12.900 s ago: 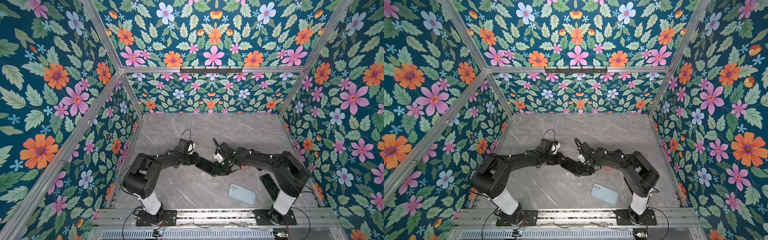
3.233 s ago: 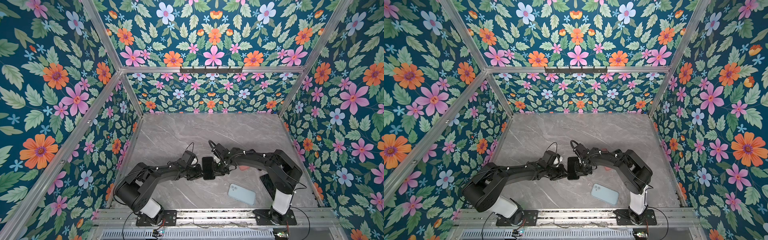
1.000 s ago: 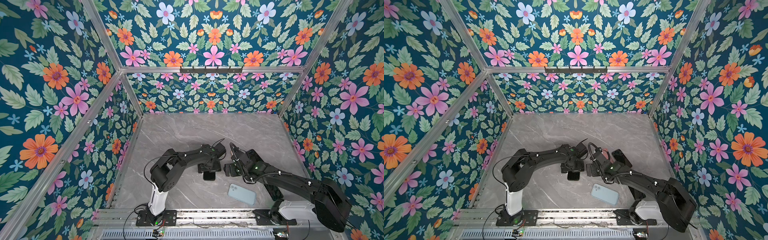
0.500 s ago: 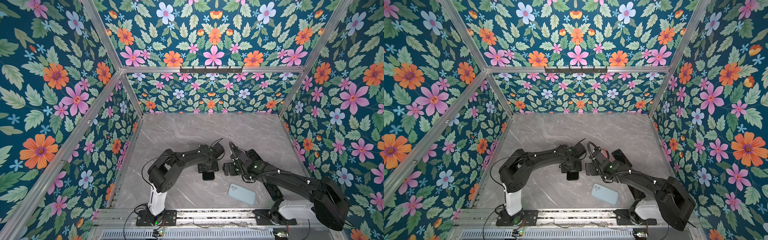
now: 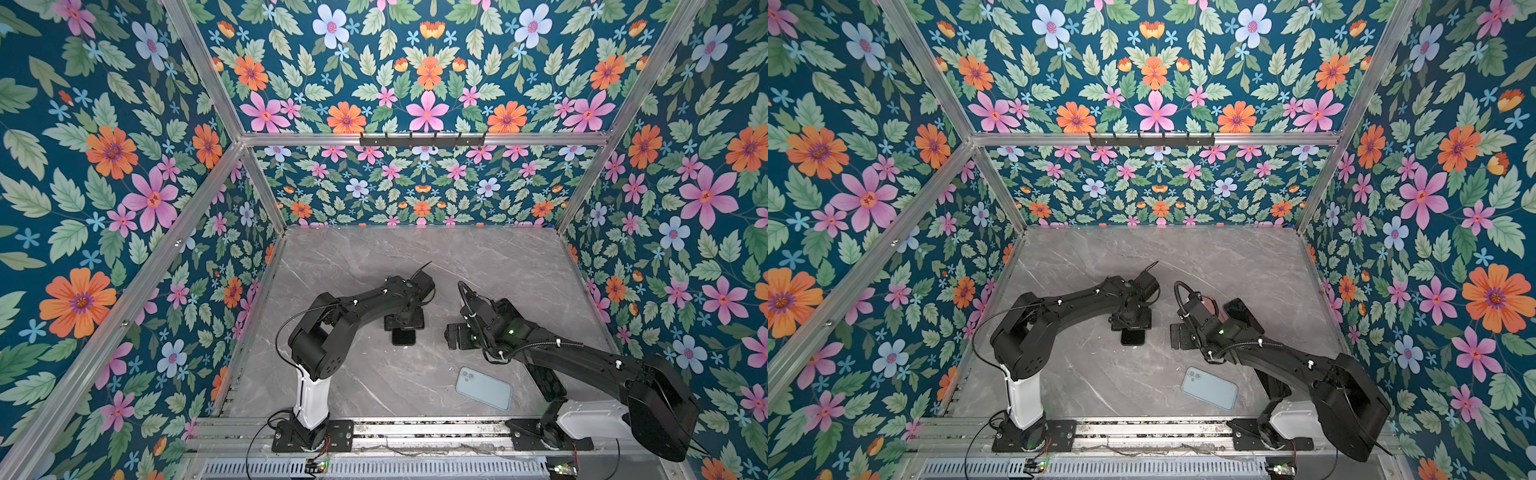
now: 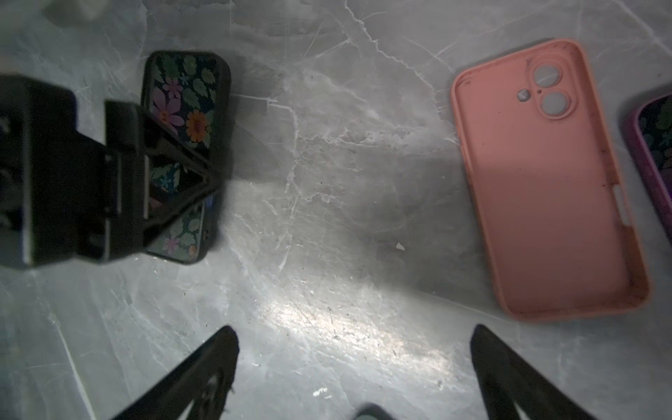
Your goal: Put the phone into the phone case
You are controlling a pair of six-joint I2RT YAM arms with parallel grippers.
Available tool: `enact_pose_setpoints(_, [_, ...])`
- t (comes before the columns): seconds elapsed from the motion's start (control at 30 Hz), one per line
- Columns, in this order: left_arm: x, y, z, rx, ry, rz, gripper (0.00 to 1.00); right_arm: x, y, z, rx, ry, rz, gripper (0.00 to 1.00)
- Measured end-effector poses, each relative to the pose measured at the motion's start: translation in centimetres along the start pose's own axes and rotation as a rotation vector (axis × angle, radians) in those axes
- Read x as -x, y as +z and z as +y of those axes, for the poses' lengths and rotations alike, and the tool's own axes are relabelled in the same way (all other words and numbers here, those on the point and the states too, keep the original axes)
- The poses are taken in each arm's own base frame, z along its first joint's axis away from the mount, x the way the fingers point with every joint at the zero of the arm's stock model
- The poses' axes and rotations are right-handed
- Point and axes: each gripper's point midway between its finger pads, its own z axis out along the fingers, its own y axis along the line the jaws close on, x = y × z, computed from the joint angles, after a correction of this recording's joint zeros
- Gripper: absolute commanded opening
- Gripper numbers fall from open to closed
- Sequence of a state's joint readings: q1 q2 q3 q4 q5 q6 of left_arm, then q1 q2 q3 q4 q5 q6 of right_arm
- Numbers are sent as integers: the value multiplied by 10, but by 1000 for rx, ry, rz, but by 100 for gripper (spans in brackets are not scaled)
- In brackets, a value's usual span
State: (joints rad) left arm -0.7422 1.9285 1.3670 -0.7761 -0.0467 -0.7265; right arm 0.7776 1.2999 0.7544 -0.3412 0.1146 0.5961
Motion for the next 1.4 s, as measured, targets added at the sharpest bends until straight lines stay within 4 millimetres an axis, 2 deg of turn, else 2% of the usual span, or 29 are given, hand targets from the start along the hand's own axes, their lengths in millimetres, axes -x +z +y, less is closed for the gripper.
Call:
enact_pose_setpoints(0.13, [42,0,24,19,-5,-22,65,2,1,2,0,3,-1,99])
enact_pose_setpoints(0.37, [120,-7,55,20,22,-61,66,7,1,5,0,0,-3,99])
enact_pose_setpoints(0.47, [155,-1,75,31,5,-84,65,6,4,5,-4,-1,4,99])
enact_pose_setpoints(0.63, [196,9,103,64,4,-114,66,4,6,4,-7,-3,11,99])
enact_pose_setpoints(0.83, [220,17,123,78,17,-123,65,0,7,3,-3,-6,18,99])
enact_pose_setpoints(1.1, [231,20,146,89,9,-121,65,-4,13,5,11,-6,36,99])
enact_pose_setpoints(1.4, [227,33,144,67,15,-91,65,-2,16,10,29,-5,34,99])
